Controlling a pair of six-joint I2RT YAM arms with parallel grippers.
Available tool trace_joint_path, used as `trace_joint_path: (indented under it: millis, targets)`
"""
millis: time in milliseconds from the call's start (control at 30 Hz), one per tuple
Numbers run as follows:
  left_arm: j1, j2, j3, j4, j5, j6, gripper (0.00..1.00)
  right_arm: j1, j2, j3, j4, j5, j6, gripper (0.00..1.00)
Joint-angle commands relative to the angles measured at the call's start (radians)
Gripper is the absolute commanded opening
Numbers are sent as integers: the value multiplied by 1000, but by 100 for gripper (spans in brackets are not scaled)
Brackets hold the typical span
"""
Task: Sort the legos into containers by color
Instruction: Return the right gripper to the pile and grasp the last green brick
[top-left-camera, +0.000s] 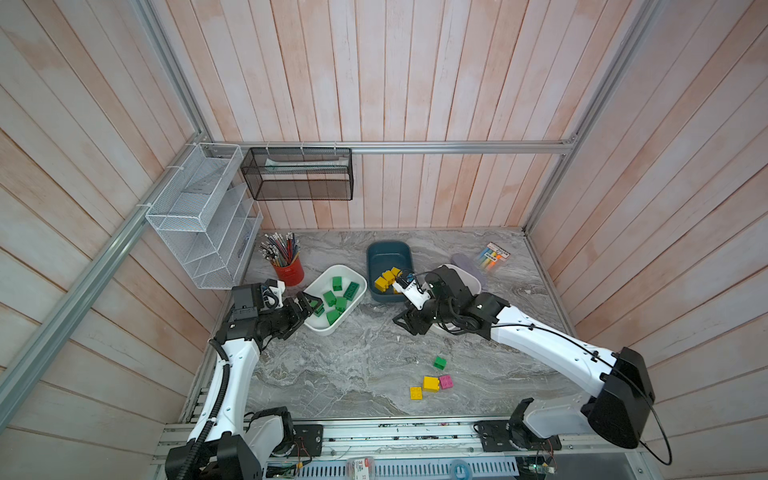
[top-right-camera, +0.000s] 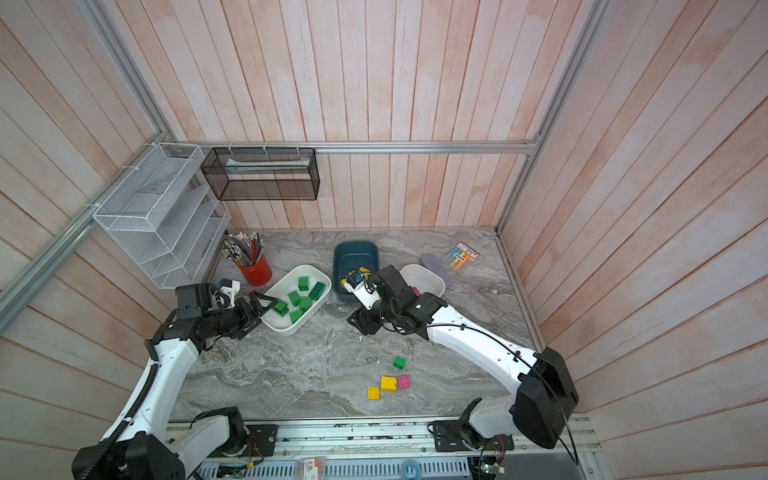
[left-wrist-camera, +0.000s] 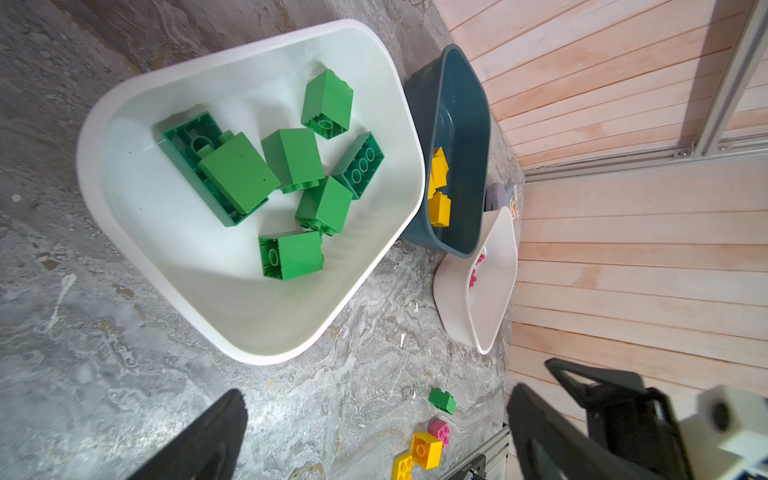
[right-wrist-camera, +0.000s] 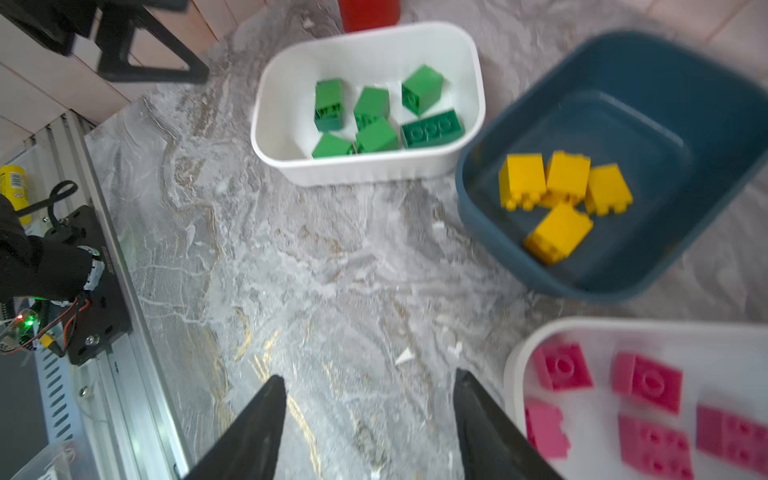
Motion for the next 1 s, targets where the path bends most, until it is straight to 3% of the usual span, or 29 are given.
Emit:
trace_joint_path:
  millis: [0,133,400,533,967]
  targets:
    - [-15,0,-23,44,49,-22,100,-2,-61,-65,-160,75,97,64]
    - [-57,-9,-39,64,48,-50,100,-4,-69,-81,-225,112,99,65]
    - [-101,-33,-40,73,16,-85,100,-15,92,-62,-288,84,236,63]
    - [-103,-36,-40,54,8,-72,100,-15,80,-131,-316,176,303,62]
    - [-103,-28,-39,39,-4,-57,100,-15,107,-254,-182,188,316,57]
